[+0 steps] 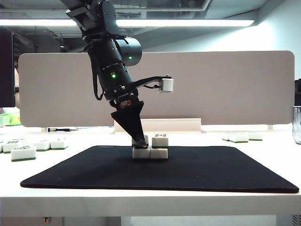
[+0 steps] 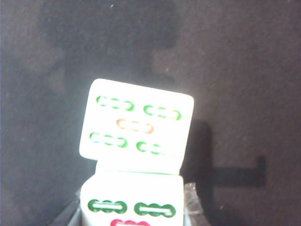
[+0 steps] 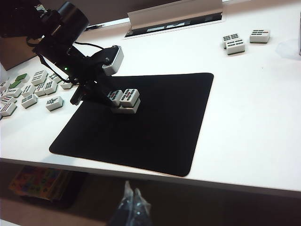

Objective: Arrange four mahjong tiles into a neat stack, creating two layers of paired tiles.

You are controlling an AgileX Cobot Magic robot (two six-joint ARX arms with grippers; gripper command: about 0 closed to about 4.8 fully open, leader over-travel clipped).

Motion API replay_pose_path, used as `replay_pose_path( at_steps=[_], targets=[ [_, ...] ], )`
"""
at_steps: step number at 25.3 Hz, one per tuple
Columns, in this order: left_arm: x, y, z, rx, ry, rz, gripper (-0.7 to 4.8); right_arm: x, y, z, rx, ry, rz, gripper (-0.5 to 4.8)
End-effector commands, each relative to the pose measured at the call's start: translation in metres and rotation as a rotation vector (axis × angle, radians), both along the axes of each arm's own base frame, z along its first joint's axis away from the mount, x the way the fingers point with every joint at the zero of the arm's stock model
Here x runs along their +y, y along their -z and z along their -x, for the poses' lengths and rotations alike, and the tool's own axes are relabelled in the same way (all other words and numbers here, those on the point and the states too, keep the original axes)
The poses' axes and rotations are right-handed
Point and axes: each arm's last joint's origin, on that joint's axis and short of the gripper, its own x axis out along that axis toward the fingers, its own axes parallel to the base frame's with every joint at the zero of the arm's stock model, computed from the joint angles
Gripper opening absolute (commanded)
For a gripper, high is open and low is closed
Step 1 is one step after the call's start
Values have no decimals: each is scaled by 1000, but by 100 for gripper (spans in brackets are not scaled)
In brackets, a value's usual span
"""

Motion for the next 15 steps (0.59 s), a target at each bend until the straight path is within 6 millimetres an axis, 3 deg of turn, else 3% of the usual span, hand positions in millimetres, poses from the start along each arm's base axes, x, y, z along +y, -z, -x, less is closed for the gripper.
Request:
replay_pose_path(
  at_steps=[1,15],
  targets=[
    [-7,0,4,-1,25,4,153,0,-1,3,-28,-3,4,-1],
    [-8,1,4,-39,8,-56,171,0,-1,3,-28,-3,3,-1]
  ],
)
